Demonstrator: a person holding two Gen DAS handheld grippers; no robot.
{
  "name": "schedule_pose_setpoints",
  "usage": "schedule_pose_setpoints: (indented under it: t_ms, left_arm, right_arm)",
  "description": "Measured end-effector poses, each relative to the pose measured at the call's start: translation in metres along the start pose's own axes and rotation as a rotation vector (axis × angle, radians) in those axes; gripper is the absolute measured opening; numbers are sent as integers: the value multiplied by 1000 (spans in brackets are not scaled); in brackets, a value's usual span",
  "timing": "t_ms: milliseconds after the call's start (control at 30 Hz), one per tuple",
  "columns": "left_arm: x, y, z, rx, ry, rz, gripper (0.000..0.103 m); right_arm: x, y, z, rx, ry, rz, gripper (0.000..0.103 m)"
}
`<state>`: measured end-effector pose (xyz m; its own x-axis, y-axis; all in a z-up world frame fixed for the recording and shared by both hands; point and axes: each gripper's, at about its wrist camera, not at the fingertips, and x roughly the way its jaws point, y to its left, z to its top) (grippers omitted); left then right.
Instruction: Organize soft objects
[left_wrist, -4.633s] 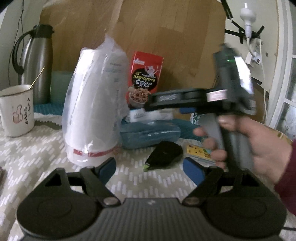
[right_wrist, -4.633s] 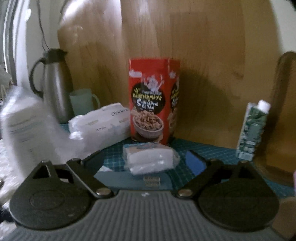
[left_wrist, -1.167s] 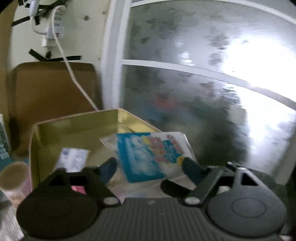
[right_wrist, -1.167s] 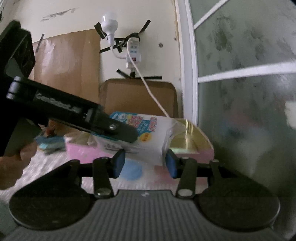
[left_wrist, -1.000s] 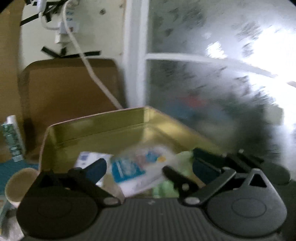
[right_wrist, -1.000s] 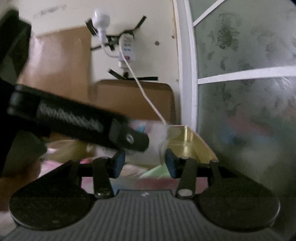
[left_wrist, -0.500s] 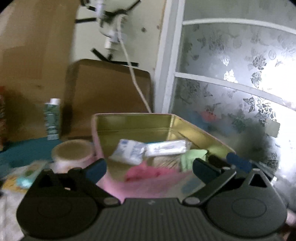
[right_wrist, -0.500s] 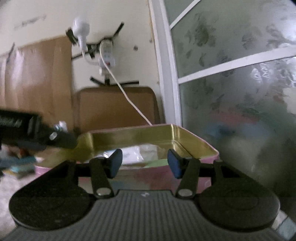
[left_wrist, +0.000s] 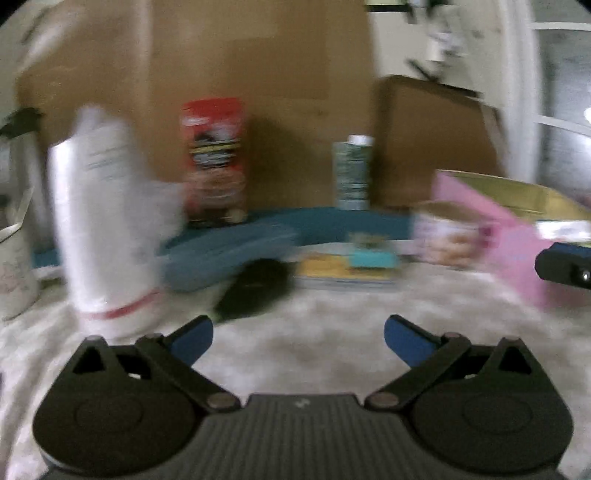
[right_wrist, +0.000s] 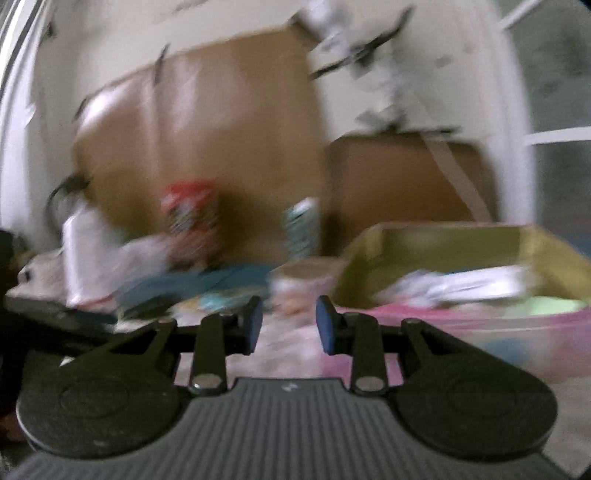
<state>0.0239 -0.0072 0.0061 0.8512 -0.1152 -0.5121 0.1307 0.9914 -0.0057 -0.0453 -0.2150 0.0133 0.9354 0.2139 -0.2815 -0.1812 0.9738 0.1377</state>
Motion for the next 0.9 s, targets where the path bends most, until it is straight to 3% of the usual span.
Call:
schedule_pose_setpoints:
  t_ms: [100, 233, 500, 600, 733, 900]
  left_arm:
    - [2, 27, 2, -139, -4, -70, 101]
    - [1, 37, 1, -193, -6, -97, 102]
    - [-2, 39, -1, -222, -48, -106, 102]
    - [-3, 40, -2, -224, -57, -108, 102]
    - [-3, 43, -2, -241, -49, -113, 102]
    - [-2, 44, -2, -248, -30, -132, 102]
  right_arm:
    - [38, 22, 10, -17, 52, 44, 37]
    - [93, 42, 25, -14, 94, 30, 63]
    - [174, 40, 24, 93, 287, -55, 63]
    - [178, 34, 18, 132, 295, -62, 62]
    - [162, 27, 17, 154, 291, -73, 47]
    - [123, 17, 8, 133, 296, -20, 45]
